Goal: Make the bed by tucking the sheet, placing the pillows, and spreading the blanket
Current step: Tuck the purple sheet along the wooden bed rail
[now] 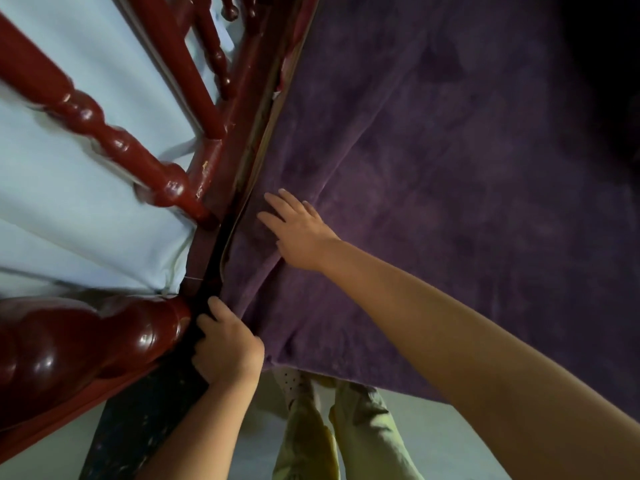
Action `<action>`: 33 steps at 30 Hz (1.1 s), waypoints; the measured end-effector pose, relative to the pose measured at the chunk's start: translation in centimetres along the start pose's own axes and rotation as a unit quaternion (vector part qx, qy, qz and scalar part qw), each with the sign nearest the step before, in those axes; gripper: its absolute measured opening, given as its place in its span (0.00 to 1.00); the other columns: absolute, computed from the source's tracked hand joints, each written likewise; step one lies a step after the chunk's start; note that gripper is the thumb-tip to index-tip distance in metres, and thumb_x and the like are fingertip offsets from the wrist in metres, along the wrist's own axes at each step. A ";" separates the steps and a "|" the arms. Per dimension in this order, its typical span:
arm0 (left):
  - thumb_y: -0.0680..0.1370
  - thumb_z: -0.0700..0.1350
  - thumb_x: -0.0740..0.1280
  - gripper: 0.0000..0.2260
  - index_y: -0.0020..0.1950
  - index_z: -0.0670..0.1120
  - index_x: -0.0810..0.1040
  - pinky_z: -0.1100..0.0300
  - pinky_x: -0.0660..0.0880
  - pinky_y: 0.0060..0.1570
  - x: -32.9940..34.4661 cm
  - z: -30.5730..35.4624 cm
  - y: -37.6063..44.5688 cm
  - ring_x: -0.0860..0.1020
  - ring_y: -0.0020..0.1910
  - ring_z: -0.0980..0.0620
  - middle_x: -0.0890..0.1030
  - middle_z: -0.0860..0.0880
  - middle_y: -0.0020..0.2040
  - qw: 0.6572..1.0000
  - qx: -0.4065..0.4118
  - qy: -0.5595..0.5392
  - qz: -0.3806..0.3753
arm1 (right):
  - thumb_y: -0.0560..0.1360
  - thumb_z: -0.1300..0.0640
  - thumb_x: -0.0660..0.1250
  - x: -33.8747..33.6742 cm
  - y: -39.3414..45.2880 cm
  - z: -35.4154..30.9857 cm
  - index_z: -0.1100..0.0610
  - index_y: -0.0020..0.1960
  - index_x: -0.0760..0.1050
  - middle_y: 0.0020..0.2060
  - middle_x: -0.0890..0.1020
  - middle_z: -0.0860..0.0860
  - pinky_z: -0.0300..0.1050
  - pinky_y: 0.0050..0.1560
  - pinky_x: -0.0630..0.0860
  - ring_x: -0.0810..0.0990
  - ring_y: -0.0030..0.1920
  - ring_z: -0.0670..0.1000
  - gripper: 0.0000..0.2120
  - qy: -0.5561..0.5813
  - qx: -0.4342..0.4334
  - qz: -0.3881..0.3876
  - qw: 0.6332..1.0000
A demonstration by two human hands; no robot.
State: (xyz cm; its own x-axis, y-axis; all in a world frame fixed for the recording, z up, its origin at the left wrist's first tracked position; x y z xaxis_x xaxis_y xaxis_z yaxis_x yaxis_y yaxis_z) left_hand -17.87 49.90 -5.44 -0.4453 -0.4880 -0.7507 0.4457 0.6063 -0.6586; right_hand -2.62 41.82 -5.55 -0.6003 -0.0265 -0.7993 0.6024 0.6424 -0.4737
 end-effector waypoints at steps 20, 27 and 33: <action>0.82 0.42 0.56 0.14 0.56 0.32 0.71 0.46 0.73 0.49 -6.6 9.4 9.0 0.78 0.53 0.32 0.79 0.30 0.52 0.982 0.114 -0.099 0.112 | 0.79 0.54 0.56 -0.2 -1.3 8.1 0.53 0.76 0.39 0.75 0.35 0.55 0.47 0.70 0.65 0.53 0.76 0.55 0.33 0.063 0.042 -0.013 0.997; 0.56 0.29 0.78 0.30 0.57 0.33 0.73 0.62 0.69 0.16 -5.6 8.3 9.1 0.73 0.15 0.45 0.77 0.36 0.29 0.912 0.289 0.253 0.146 | 0.79 0.45 0.51 2.5 -1.6 7.8 0.50 0.76 0.42 0.76 0.38 0.55 0.58 0.75 0.49 0.38 0.76 0.58 0.30 -0.091 0.015 -0.119 0.989; 0.57 0.44 0.79 0.23 0.51 0.44 0.84 0.65 0.73 0.20 -4.2 9.6 9.0 0.77 0.20 0.51 0.81 0.43 0.40 0.884 0.243 0.391 0.078 | 0.79 0.50 0.54 0.8 -1.0 8.6 0.50 0.76 0.50 0.77 0.46 0.52 0.54 0.74 0.56 0.46 0.77 0.55 0.27 -0.043 0.001 -0.132 0.990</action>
State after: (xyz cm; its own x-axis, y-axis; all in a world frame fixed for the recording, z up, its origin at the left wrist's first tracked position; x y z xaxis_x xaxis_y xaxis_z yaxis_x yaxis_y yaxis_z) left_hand -4.52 51.38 -8.74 -0.6658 0.2767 -0.6930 0.7449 0.1933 -0.6385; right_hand 0.86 34.52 -8.89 -0.6908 -0.2584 -0.6753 0.4310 0.6027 -0.6715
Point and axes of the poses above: each hand's wrist, its own y-axis towards the middle knuckle, its own x-axis out of the palm, z = x × y, the point moved 6 cm from there along y, towards the middle knuckle
